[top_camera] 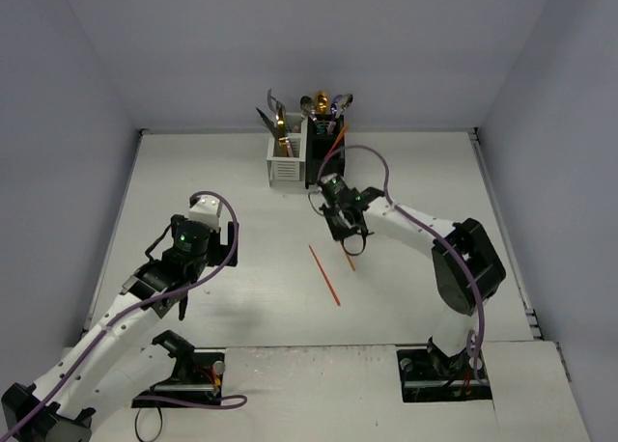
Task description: Sort the eating utensils into containers
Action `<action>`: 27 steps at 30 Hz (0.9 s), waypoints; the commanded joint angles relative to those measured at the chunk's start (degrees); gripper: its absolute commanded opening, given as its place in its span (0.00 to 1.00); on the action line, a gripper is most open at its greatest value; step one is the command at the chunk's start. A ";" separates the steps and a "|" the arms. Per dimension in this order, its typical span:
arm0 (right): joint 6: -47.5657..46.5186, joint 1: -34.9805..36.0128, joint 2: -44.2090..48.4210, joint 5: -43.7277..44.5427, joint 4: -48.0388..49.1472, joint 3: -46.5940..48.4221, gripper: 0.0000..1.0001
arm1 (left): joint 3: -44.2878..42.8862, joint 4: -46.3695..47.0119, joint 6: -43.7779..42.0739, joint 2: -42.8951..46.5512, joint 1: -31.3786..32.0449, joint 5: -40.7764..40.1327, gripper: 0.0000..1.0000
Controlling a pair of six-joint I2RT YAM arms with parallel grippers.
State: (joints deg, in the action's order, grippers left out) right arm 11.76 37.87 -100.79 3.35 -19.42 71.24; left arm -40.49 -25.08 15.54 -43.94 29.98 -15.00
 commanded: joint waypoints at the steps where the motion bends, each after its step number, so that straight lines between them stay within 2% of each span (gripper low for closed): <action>1: -1.66 -1.79 5.85 8.96 2.86 15.50 0.00 | -1.17 2.86 -0.75 -0.24 -0.36 -0.91 0.87; 7: -1.98 -5.18 3.73 14.10 17.03 24.00 0.00 | -1.08 2.84 -0.51 0.24 -0.36 -1.02 0.87; 9: -1.79 -5.95 2.98 15.03 23.01 24.59 0.00 | -1.06 2.84 -0.33 0.35 -0.36 -1.15 0.87; 12: -1.81 -6.99 1.02 16.93 37.43 24.16 0.00 | -0.92 2.93 -0.17 0.44 -0.36 -1.16 0.87; 13: -1.89 -7.09 0.44 17.53 38.30 23.84 0.00 | -0.91 2.93 -0.09 0.51 -0.36 -1.17 0.87; 17: -1.21 -8.00 -3.86 20.57 53.60 22.47 0.00 | -0.91 2.94 0.11 0.34 -0.36 -1.00 0.87; 21: 0.23 -8.51 -8.83 21.52 58.52 25.15 0.00 | -0.82 3.10 0.28 0.26 -0.36 -0.92 0.87; 27: 3.03 -8.60 -15.28 21.59 60.55 26.94 0.00 | -0.79 2.97 0.19 0.29 -0.36 -1.20 0.87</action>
State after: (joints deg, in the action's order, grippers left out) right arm 12.12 29.58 -114.83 22.46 31.53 95.09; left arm -40.49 -25.06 15.57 -43.77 29.93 -15.12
